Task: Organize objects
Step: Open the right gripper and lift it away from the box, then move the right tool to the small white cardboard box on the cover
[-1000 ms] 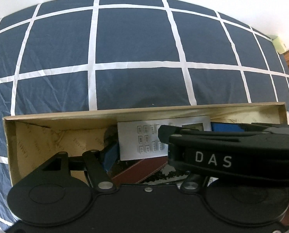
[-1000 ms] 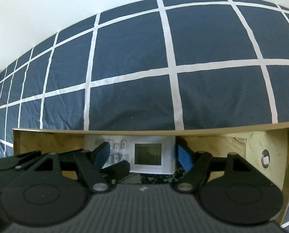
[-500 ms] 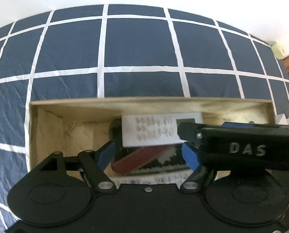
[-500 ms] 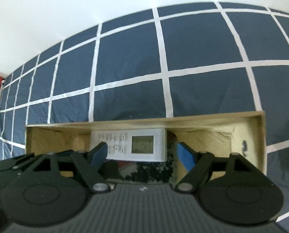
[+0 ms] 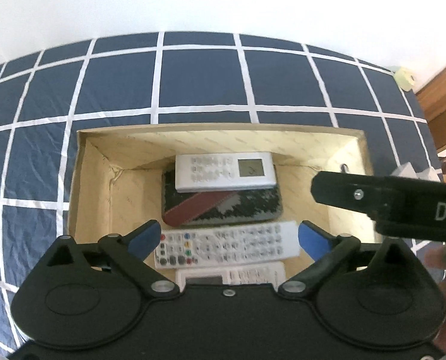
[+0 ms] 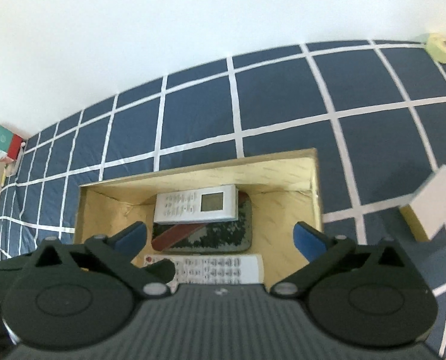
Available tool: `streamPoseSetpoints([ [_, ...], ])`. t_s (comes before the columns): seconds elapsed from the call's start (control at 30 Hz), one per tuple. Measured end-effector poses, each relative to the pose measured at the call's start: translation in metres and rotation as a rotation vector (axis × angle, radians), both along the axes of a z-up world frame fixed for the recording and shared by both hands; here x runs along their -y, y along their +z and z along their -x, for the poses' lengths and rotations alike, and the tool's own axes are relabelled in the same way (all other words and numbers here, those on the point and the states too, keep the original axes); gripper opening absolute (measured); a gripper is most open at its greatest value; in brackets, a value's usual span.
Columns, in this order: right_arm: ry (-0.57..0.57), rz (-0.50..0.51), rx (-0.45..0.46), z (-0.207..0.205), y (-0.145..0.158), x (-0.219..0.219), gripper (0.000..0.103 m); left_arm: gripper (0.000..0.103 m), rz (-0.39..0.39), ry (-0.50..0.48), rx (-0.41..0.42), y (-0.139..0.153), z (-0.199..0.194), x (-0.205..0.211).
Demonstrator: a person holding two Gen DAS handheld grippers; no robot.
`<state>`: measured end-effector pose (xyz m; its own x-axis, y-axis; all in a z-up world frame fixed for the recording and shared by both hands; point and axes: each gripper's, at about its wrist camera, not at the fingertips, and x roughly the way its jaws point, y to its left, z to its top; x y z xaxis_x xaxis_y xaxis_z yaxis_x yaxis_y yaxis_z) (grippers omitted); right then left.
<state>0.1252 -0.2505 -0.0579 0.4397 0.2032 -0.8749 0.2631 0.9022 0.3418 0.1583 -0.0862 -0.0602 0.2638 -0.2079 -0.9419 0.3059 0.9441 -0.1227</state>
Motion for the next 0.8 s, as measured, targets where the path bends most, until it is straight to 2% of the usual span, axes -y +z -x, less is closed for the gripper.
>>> streamPoseSetpoints([
  [0.37, -0.082, 0.007, 0.062, 0.073, 0.037, 0.034, 0.103, 0.103, 0.001, -0.055, 0.051, 0.032, 0.058, 0.025],
  [0.8, -0.147, 0.028, 0.071, 0.145, 0.051, 0.116, 0.103, 0.103, -0.001, -0.062, 0.058, 0.041, 0.113, 0.091],
])
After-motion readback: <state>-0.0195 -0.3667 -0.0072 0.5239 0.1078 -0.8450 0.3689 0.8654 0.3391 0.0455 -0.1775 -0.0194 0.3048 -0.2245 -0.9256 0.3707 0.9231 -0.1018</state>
